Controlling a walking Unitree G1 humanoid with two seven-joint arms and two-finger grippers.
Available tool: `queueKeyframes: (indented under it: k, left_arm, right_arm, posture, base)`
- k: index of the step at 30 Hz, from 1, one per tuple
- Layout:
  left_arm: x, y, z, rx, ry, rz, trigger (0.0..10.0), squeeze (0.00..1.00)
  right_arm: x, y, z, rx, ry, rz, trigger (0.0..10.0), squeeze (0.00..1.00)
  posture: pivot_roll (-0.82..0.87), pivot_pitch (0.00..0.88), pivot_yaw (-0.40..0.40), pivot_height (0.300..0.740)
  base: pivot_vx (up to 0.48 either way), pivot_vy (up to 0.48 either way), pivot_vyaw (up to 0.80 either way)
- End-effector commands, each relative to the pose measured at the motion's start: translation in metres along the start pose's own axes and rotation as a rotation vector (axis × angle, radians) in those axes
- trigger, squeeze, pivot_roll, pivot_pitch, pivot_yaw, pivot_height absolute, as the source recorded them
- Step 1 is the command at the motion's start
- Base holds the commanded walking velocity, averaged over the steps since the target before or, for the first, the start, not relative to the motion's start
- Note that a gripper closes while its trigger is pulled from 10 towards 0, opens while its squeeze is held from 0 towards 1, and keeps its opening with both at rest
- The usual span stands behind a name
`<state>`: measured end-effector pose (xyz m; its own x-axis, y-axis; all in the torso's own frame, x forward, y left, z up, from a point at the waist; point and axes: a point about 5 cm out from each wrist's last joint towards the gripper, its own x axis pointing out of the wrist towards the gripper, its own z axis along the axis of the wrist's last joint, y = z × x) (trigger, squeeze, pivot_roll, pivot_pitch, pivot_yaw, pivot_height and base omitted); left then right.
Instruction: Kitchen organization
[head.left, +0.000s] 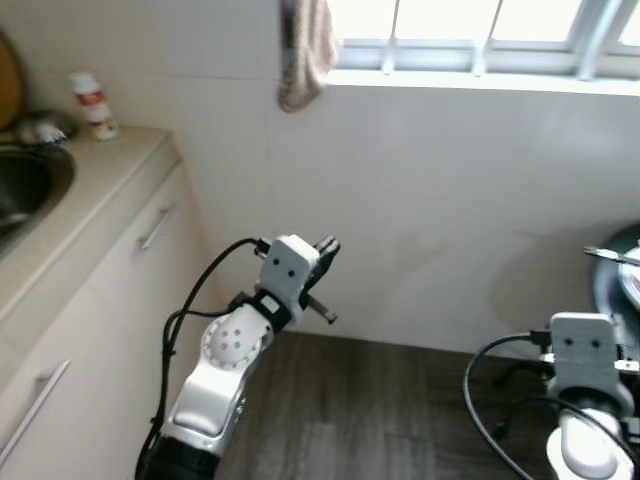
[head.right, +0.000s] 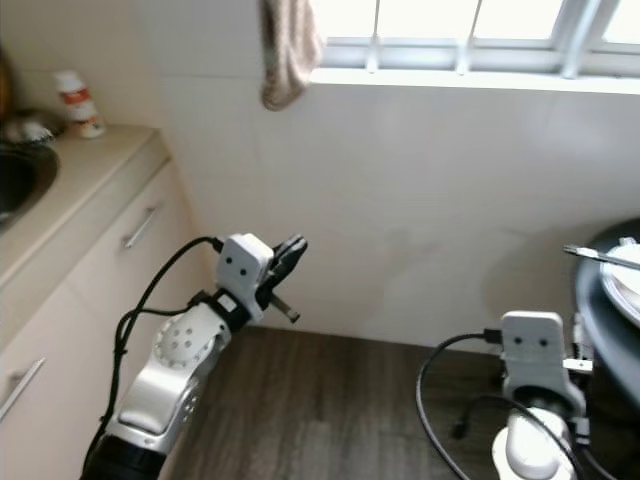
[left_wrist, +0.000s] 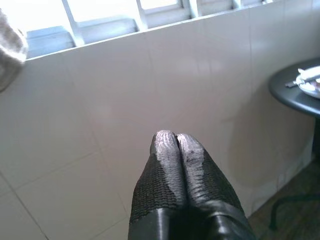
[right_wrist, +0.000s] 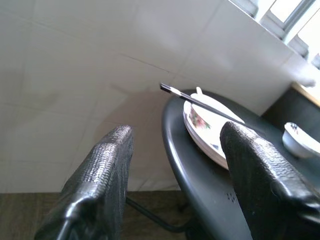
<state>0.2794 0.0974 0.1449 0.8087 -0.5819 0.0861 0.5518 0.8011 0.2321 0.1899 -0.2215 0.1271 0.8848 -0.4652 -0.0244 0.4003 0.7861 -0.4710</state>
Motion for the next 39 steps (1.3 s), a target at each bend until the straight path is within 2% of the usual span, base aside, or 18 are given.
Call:
queueKeyframes:
  k: [1, 7, 10, 11, 12, 14, 17, 22, 26, 29, 31, 33, 36, 39]
  left_arm:
    - [0.001, 0.0, 0.002, 0.001, -0.003, -0.002, 10.0, 0.0]
    - [0.002, -0.001, 0.002, 0.013, 0.006, -0.007, 10.0, 0.0]
    - [0.001, -0.002, 0.002, 0.009, 0.003, -0.017, 10.0, 0.0]
    - [0.001, -0.001, 0.002, 0.014, 0.004, -0.016, 10.0, 0.0]
    - [0.001, -0.001, 0.001, 0.008, 0.004, -0.011, 10.0, 0.0]
    - [0.001, -0.001, 0.001, 0.006, 0.003, -0.01, 10.0, 0.0]
    - [0.002, -0.001, 0.001, 0.006, 0.008, -0.007, 10.0, 0.0]
    - [0.002, -0.001, 0.002, -0.018, -0.005, 0.008, 10.0, 0.0]
    - [0.002, -0.001, 0.001, -0.017, 0.0, 0.01, 10.0, 0.0]
    - [0.002, -0.001, 0.0, -0.016, 0.005, 0.01, 10.0, 0.0]
    - [0.001, -0.001, -0.001, -0.016, 0.006, 0.011, 10.0, 0.0]
    - [0.001, -0.002, -0.002, -0.017, 0.01, 0.012, 10.0, 0.0]
    - [0.001, -0.002, -0.002, -0.016, 0.011, 0.013, 10.0, 0.0]
    - [0.002, -0.001, -0.002, -0.016, 0.014, 0.018, 10.0, 0.0]
  right_arm:
    - [0.001, -0.003, 0.001, -0.023, -0.012, -0.016, 10.0, 0.0]
    - [0.001, -0.002, -0.001, -0.016, 0.002, -0.003, 10.0, 0.0]
    - [0.001, -0.002, 0.002, -0.056, -0.024, -0.001, 10.0, 0.0]
    - [0.001, 0.0, 0.007, -0.049, -0.058, 0.011, 10.0, 0.0]
    - [0.001, 0.002, 0.009, -0.079, -0.084, 0.029, 10.0, 0.0]
    - [0.001, 0.003, 0.01, -0.09, -0.088, 0.033, 10.0, 0.0]
    - [0.001, 0.004, 0.01, -0.063, -0.088, 0.051, 10.0, 0.0]
    - [0.0, 0.007, 0.009, -0.211, -0.114, 0.074, 10.0, 0.0]
    - [0.0, 0.006, 0.013, -0.117, -0.128, 0.065, 10.0, 0.0]
    - [0.001, 0.004, 0.01, -0.058, -0.094, 0.056, 10.0, 0.0]
    - [0.0, 0.005, 0.01, -0.067, -0.097, 0.063, 10.0, 0.0]
    - [-0.001, 0.009, 0.008, -0.14, -0.103, 0.095, 10.0, 0.0]
    - [-0.002, 0.011, 0.004, -0.02, -0.064, 0.118, 10.0, 0.0]
    - [0.001, 0.009, 0.003, 0.276, 0.022, 0.098, 10.0, 0.0]
  posture:
    - [-0.02, 0.0, 0.01, 0.74]
    - [-0.02, 0.0, 0.009, 0.74]
    - [-0.02, 0.0, 0.008, 0.74]
    - [-0.02, 0.0, 0.008, 0.74]
    - [-0.02, 0.0, 0.008, 0.74]
    - [-0.02, 0.0, 0.008, 0.74]
    - [-0.02, 0.0, 0.008, 0.74]
    - [-0.02, 0.0, 0.006, 0.74]
    - [-0.02, 0.0, 0.005, 0.74]
    - [-0.02, 0.0, 0.005, 0.74]
    - [-0.02, 0.0, 0.006, 0.74]
    - [-0.02, 0.0, 0.005, 0.74]
    - [-0.02, 0.0, 0.005, 0.74]
    - [-0.02, 0.0, 0.005, 0.74]
  base:
    - [0.0, 0.0, 0.0]
    - [0.0, 0.0, -0.4]
    - [0.0, -0.48, -0.79]
    - [0.0, -0.48, 0.0]
    - [0.0, -0.48, 0.0]
    - [0.0, -0.48, 0.0]
    - [0.0, -0.48, 0.0]
    - [0.0, -0.092, 0.48]
    - [0.0, 0.0, 0.4]
    - [0.0, 0.0, 0.0]
    - [0.0, 0.0, 0.0]
    - [0.0, 0.0, 0.0]
    - [0.0, 0.0, 0.0]
    - [0.0, 0.0, 0.0]
